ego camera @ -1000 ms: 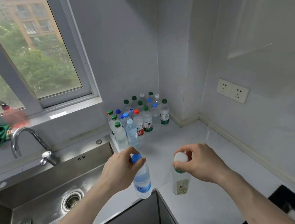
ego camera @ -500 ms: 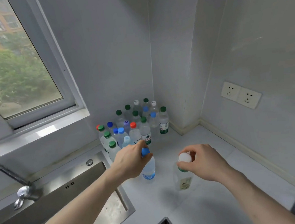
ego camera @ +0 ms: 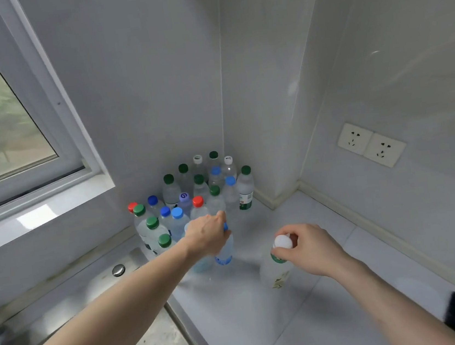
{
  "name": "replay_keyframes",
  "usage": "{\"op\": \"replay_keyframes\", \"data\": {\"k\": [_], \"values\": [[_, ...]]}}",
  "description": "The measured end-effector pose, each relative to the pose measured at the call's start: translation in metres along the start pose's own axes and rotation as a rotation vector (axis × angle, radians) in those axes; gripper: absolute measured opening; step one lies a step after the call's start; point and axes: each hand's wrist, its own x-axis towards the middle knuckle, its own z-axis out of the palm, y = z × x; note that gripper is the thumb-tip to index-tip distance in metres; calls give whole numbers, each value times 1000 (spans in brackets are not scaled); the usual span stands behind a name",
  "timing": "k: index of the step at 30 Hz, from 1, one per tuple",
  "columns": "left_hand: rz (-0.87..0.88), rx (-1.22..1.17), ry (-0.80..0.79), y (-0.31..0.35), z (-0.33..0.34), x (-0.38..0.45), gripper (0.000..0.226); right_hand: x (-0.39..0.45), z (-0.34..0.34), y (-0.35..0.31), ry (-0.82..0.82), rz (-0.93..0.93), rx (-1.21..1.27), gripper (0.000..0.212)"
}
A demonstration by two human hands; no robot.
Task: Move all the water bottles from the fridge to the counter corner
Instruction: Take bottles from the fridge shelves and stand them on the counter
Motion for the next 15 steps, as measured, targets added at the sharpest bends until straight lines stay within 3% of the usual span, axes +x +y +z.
{"op": "replay_keyframes", "data": {"k": [15], "values": [[-124, -29, 52, -27, 5, 40, 32, 98, 33, -22, -99, 1, -196, 17]]}}
